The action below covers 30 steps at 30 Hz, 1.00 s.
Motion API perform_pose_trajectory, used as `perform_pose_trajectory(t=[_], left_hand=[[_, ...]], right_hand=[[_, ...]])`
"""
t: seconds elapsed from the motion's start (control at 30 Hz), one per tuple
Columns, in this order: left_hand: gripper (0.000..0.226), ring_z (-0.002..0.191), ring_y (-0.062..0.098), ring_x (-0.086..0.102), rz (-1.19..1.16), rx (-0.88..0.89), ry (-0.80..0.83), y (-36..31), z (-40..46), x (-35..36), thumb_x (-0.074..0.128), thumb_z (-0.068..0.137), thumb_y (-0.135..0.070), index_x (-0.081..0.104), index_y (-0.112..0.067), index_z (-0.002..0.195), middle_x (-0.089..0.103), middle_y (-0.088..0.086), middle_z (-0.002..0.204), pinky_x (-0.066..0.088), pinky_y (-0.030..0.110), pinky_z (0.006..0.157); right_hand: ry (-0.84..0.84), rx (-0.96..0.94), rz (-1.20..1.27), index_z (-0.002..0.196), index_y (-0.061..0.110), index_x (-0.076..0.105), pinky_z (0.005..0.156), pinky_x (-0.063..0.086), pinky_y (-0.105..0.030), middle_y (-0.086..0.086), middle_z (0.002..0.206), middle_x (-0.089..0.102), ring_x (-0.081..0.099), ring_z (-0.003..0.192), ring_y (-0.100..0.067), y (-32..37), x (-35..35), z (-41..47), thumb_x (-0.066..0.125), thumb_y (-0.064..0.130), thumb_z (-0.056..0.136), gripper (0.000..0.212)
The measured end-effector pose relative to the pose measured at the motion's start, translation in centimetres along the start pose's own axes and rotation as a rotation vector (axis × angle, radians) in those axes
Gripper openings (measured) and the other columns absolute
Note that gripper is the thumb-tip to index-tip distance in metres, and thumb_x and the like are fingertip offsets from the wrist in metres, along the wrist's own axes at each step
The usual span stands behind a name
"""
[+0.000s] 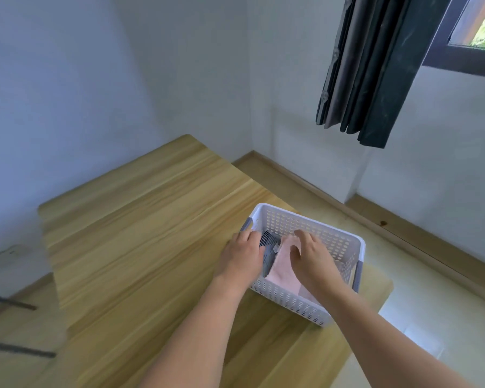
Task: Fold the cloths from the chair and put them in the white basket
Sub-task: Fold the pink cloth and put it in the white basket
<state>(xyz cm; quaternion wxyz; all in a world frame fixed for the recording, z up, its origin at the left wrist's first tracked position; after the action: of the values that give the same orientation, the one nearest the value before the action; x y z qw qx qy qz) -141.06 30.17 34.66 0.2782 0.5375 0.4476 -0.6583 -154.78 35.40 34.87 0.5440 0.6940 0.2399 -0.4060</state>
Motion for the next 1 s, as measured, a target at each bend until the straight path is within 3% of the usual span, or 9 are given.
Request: perform_pose_trajectory(t=[0.17,0.33,0.53,0.77,1.0], left_hand=[[0.036,0.122,0.031,0.047,0.051,0.051,-0.151,4.0,-5.1,-5.4,0.05,0.096,-0.024,0.051,-0.006,0.127,0.05,0.009,0.135,0.036,0.04,0.102],[0.044,0.131,0.025,0.038,0.12,0.078,-0.191,11.2,-12.3,-10.5,0.042,0.099,-0.03,0.039,-0.01,0.139,0.04,0.005,0.146,0.03,0.035,0.108],[0.047,0.133,0.025,0.036,0.141,0.059,-0.222,19.1,-21.1,-17.5,0.04,0.1,-0.03,0.036,-0.01,0.143,0.037,0.007,0.149,0.028,0.034,0.108],[0.047,0.135,0.025,0.034,0.101,-0.031,-0.272,25.0,-28.4,-21.8,0.04,0.1,-0.029,0.037,-0.008,0.142,0.037,0.008,0.149,0.028,0.035,0.111],[0.048,0.137,0.023,0.033,0.076,0.014,-0.32,31.0,-32.6,-25.5,0.037,0.101,-0.031,0.035,-0.009,0.143,0.038,0.008,0.149,0.028,0.034,0.113]], right_hand=[[-0.059,-0.031,-0.055,0.137,0.014,0.041,0.105,0.035,-0.044,-0.007,0.137,0.05,0.046,0.125,-0.026,6.6,0.1,-4.0,0.039,0.02,0.095,0.043],[-0.092,-0.046,-0.115,0.142,0.017,0.035,0.097,0.026,-0.031,-0.003,0.145,0.042,0.042,0.13,-0.023,15.0,2.9,-10.8,0.037,0.021,0.097,0.045],[-0.124,-0.103,-0.073,0.143,0.01,0.037,0.101,0.035,-0.032,-0.008,0.145,0.042,0.041,0.131,-0.026,25.0,5.6,-19.1,0.043,0.016,0.095,0.049],[-0.109,-0.137,-0.061,0.143,0.011,0.037,0.103,0.035,-0.033,-0.009,0.146,0.041,0.041,0.131,-0.025,31.0,7.4,-23.1,0.044,0.017,0.094,0.05],[-0.127,-0.153,-0.042,0.144,0.013,0.034,0.1,0.037,-0.033,-0.006,0.146,0.04,0.042,0.13,-0.024,38.4,10.9,-27.4,0.041,0.019,0.095,0.05]])
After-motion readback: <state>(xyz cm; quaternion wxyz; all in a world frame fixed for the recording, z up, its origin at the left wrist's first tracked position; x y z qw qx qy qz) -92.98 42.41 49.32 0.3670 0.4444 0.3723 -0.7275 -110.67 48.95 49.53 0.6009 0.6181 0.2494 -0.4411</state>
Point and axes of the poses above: each hand's wrist, its own z-axis towards the middle knuckle, its own x-axis out of the palm, y = z × x, the point moved 6 cm from there along z, towards the middle knuckle
